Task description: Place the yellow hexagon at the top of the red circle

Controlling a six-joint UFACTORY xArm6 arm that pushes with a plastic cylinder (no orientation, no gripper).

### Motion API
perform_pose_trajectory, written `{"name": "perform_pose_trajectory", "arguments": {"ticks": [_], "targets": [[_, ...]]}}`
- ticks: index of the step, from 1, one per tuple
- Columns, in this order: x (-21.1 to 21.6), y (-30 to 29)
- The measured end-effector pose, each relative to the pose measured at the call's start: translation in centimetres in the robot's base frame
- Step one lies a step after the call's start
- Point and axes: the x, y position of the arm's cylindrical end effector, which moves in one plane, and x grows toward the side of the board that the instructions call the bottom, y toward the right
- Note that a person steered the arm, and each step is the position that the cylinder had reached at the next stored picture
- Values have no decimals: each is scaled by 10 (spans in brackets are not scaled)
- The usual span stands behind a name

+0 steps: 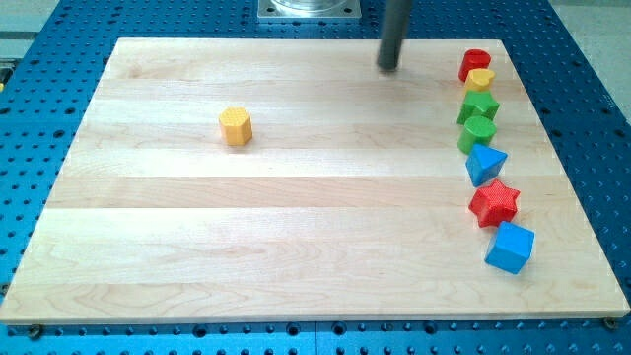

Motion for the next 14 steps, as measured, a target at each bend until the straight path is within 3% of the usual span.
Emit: {"name": "perform_pose_trajectory", "arguments": {"ticks": [1, 3, 4, 5, 6, 7, 8, 10, 11, 14], "targets": [[83, -72], [60, -206], [127, -212], [152, -130], [144, -122], [121, -54], [54, -12], [57, 27], [11, 51], [-52, 124]]}}
